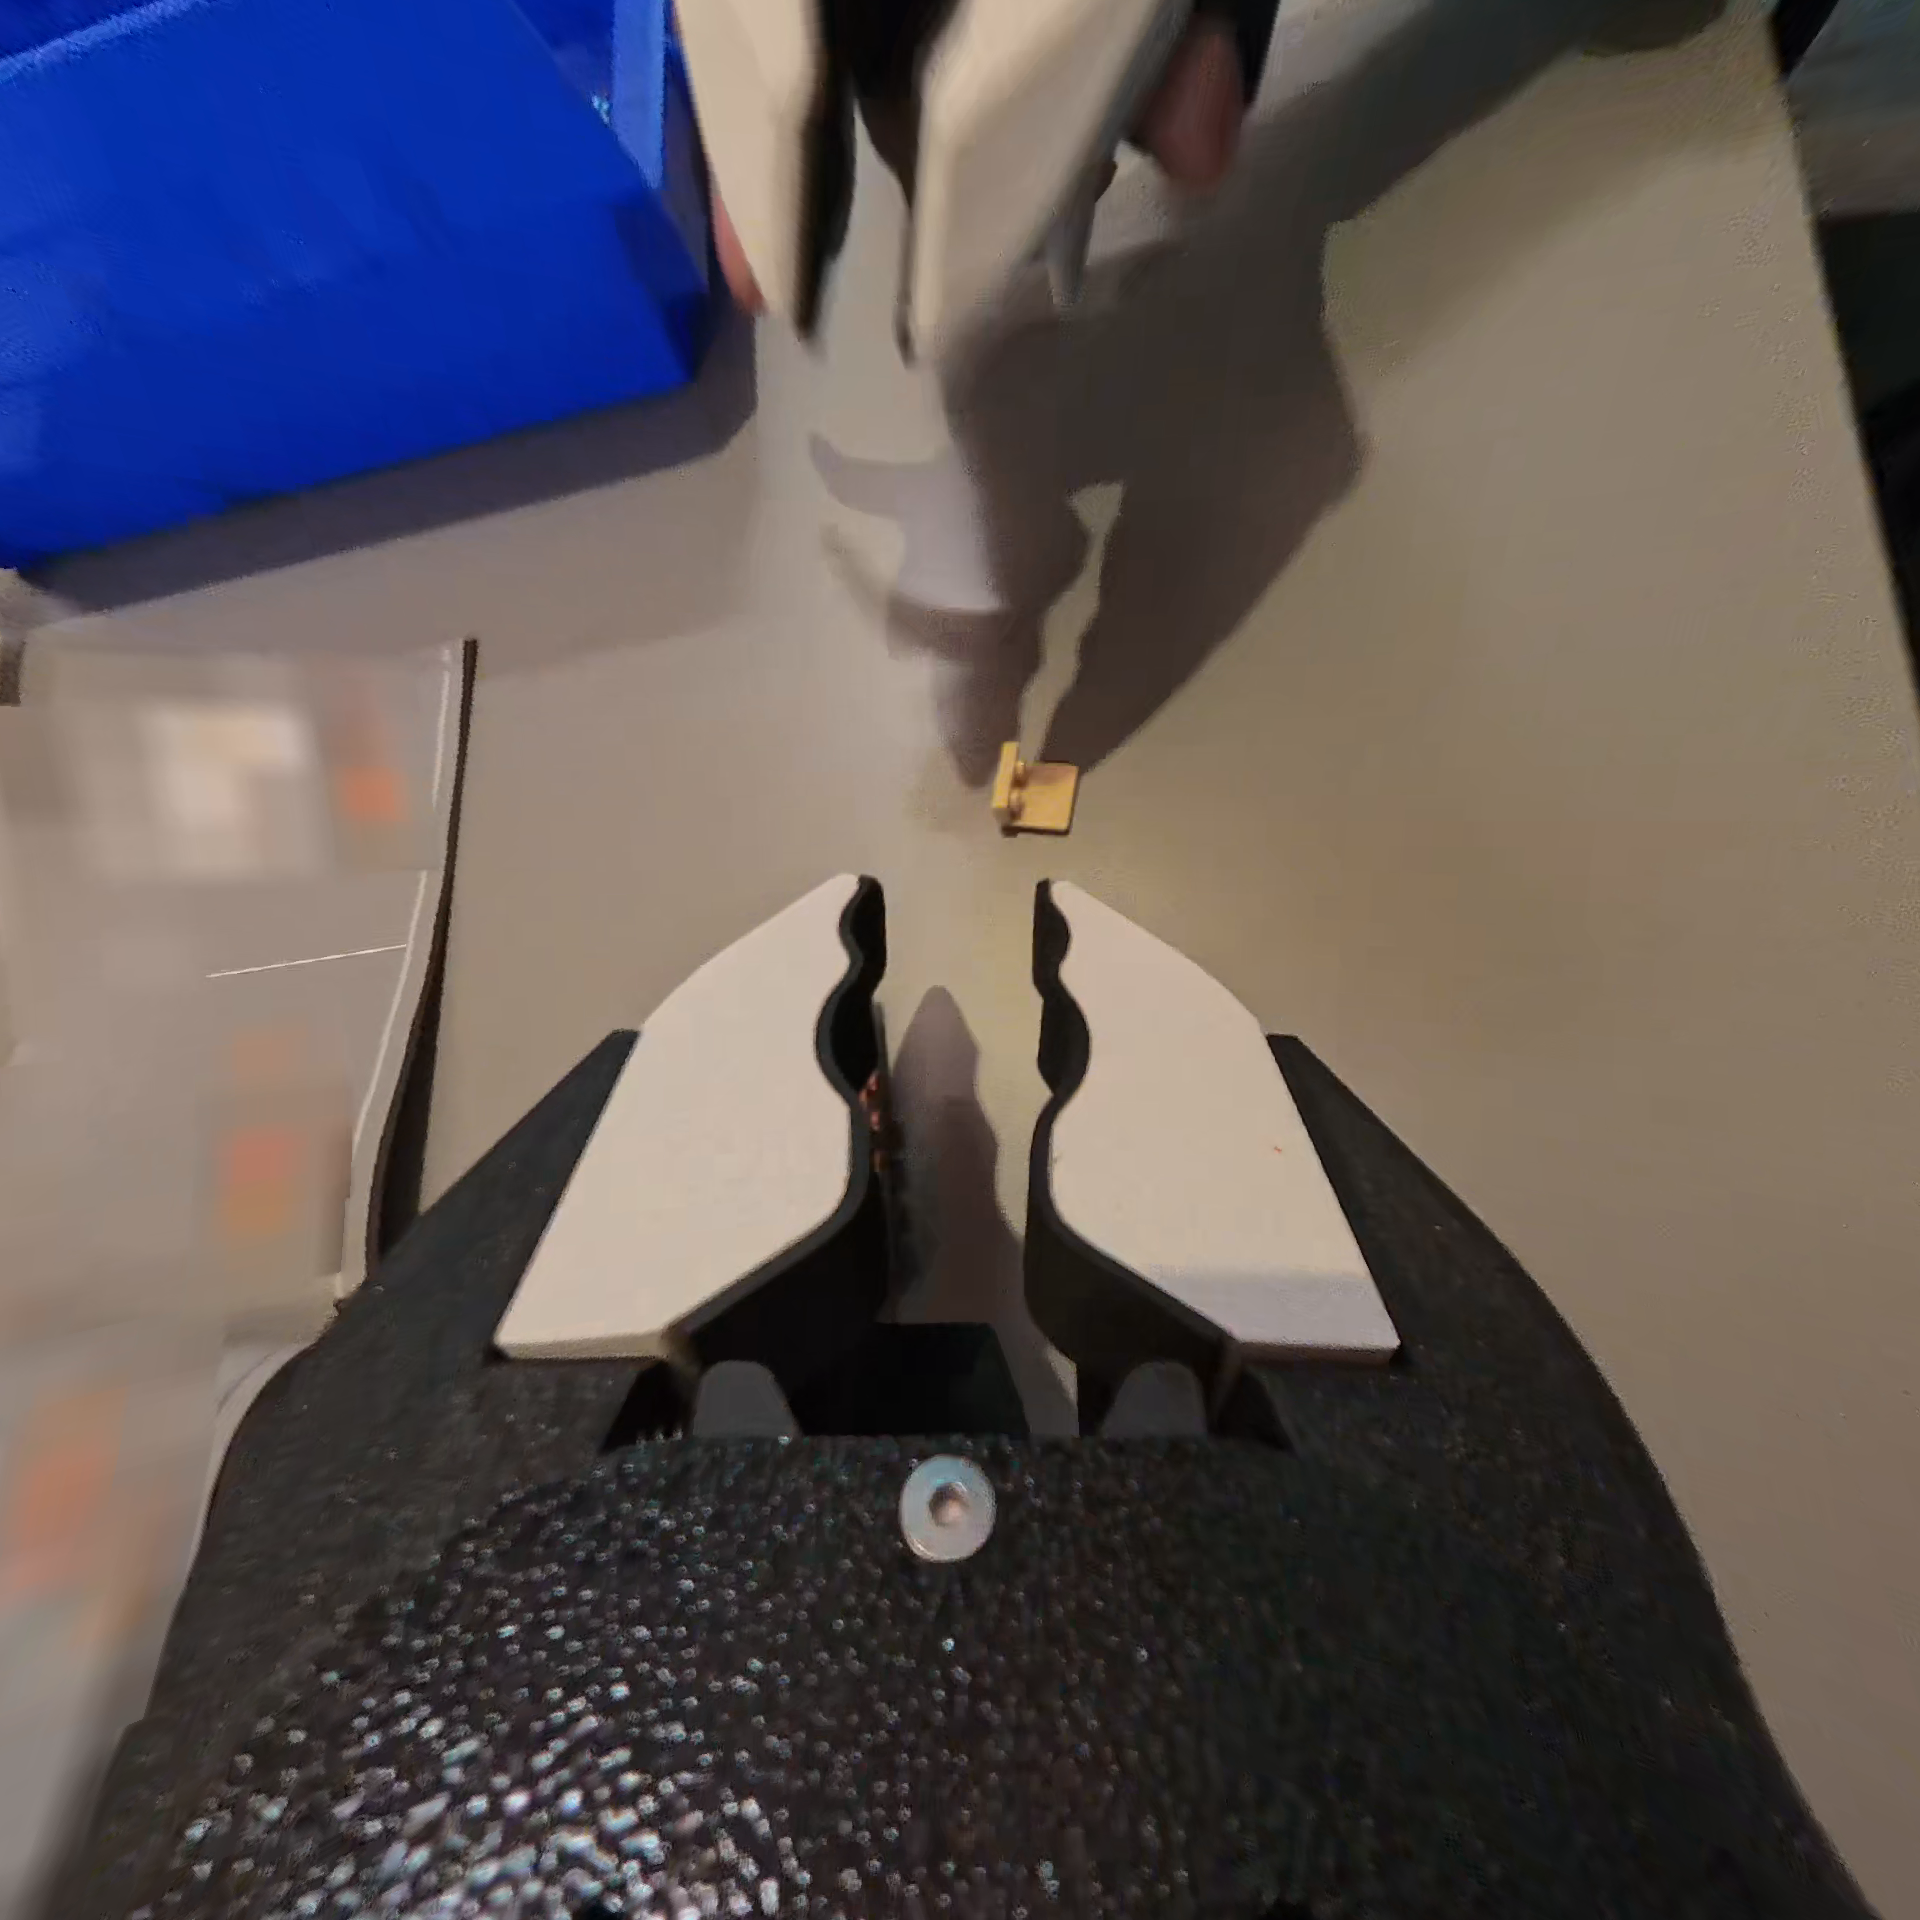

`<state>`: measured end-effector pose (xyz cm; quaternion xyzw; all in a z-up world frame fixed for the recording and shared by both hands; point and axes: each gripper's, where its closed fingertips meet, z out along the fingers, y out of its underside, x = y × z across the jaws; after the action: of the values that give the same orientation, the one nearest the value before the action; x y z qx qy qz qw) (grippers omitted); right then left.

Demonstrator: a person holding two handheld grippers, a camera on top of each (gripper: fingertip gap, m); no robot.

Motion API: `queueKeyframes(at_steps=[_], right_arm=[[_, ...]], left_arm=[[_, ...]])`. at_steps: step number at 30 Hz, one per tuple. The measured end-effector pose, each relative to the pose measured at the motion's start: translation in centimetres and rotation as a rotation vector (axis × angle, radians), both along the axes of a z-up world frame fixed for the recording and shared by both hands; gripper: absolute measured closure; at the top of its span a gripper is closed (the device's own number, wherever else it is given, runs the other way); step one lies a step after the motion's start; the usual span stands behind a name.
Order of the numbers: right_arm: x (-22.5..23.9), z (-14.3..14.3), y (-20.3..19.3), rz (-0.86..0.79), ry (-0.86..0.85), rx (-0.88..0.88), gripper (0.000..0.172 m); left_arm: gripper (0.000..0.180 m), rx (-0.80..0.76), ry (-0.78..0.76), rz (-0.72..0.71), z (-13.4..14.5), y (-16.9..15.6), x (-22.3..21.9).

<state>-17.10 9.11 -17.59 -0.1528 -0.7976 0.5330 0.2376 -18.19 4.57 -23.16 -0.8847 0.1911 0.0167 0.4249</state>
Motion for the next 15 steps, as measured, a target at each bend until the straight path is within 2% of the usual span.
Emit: queueKeyframes(at_steps=[3, 5, 10, 12, 15], right_arm=[[-0.4, -4.0, -1.1, 0.081, -0.077, 0.218, 0.161], [-0.8, -5.4, -1.8, 0.076, -0.146, 0.292, 0.162], [0.1, -6.7, -2.1, 0.085, -0.305, 0.344, 0.163], [0.0, -7.1, -1.7, 0.067, -0.344, 0.343, 0.171], [0.1, -8.3, -1.4, 0.086, -0.391, 0.367, 0.172]], left_arm=[[0.154, 0.019, 0.017, 0.016, 0.2, 0.1, -0.8], [0.155, 0.060, 0.020, 0.035, 0.5, -0.1, -1.5], [0.157, 0.121, -0.017, 0.062, 0.9, -0.9, -2.5], [0.157, 0.123, -0.021, 0.050, 0.9, -1.1, -2.4], [0.157, 0.106, -0.047, 0.016, 0.7, -0.9, -1.5]])
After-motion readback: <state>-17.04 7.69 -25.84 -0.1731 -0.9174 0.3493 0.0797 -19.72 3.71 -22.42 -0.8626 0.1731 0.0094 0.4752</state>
